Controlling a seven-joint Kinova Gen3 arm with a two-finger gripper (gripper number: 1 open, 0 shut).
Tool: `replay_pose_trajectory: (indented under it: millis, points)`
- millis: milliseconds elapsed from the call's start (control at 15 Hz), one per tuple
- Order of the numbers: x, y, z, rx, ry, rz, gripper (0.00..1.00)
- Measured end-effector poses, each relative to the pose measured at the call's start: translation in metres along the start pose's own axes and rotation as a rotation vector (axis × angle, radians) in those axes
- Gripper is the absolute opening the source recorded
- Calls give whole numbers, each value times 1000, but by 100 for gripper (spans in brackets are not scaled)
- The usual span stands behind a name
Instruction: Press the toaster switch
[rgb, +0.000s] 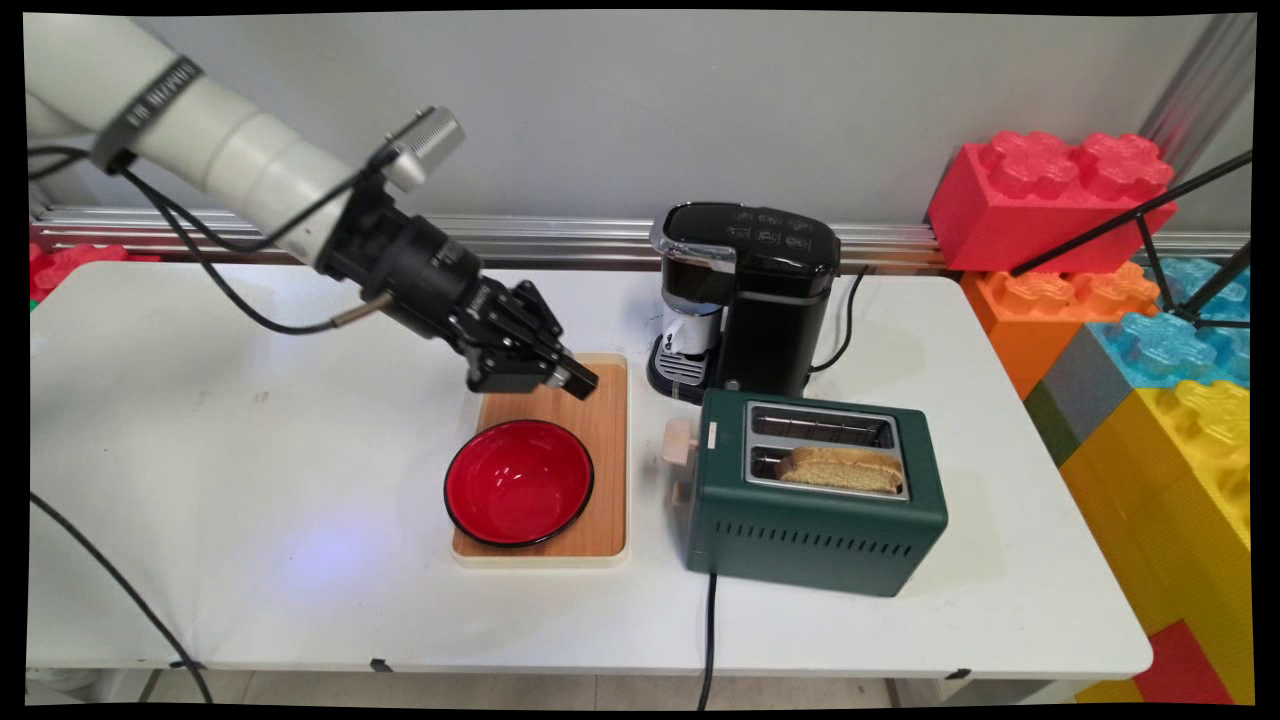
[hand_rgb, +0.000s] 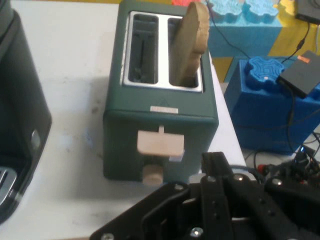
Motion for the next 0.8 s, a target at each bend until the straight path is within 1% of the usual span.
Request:
replay_pose_trajectory:
  millis: [133,400,600,800]
  points:
    - [-6,-3,15,-6,15,15,0]
    - [-15,-7,39,2,27,48,0]
    - [-16,-9,54,13,39,76,0]
    - [-16,-11,63,22,45,92,0]
